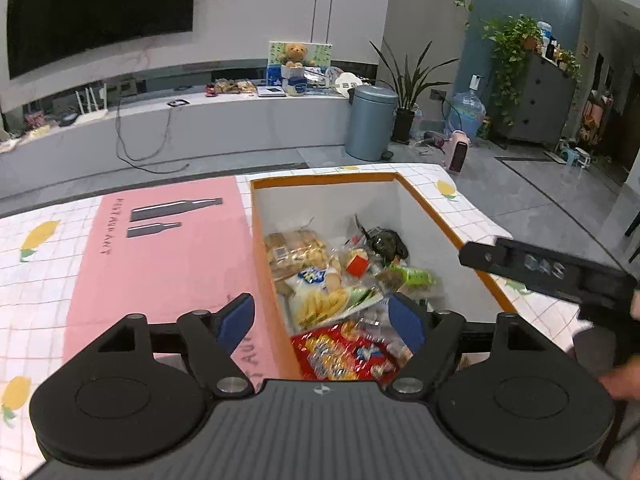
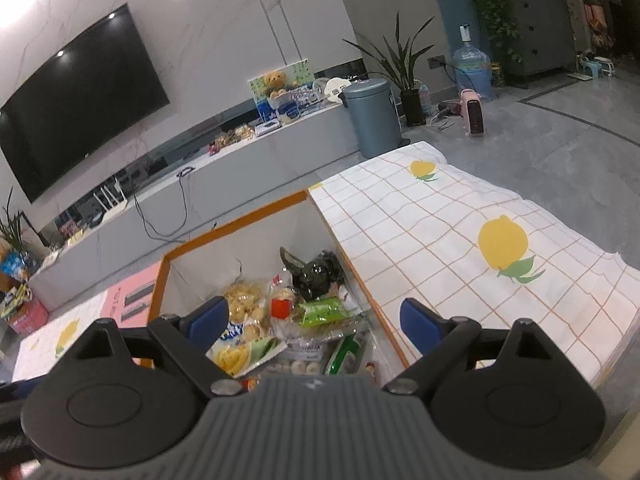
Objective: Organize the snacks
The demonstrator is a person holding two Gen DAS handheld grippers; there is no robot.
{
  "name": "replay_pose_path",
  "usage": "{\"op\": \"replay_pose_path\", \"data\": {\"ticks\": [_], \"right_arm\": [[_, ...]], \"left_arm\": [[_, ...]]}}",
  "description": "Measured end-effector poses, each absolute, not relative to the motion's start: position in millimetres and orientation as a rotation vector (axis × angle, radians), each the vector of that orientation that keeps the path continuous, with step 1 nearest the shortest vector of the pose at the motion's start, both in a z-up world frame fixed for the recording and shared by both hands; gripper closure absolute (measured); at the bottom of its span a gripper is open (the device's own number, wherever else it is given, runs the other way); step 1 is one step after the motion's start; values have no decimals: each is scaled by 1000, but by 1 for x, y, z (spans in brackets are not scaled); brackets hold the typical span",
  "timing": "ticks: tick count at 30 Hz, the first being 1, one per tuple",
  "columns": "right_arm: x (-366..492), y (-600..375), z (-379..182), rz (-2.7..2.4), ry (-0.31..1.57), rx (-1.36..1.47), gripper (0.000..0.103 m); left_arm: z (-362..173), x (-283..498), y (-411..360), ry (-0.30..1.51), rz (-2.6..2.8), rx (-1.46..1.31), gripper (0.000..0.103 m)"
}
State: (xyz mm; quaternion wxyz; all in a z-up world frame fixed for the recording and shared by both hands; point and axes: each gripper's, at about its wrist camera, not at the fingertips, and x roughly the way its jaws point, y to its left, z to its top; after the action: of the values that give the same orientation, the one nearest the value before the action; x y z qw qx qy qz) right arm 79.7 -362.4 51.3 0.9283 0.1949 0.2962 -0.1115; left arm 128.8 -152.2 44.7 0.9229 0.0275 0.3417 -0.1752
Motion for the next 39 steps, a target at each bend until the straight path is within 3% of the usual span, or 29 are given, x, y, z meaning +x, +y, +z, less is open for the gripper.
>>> {"op": "replay_pose_path", "data": {"ticks": [9,20,28,39], "right_arm": [[71,-341,44,-195,709,335,3],[13,-314,45,-242,958,275,3],[-6,-290,67,-239,1014,106,3],[2,-291,73,-265,1035,88,3]], "left_arm": [[38,100,-136,760,-262,14,10],[52,69,-126,867,-223,42,10],[69,64,-136,895,-210,58,10],[52,75,-154,956,-208,62,11]]}}
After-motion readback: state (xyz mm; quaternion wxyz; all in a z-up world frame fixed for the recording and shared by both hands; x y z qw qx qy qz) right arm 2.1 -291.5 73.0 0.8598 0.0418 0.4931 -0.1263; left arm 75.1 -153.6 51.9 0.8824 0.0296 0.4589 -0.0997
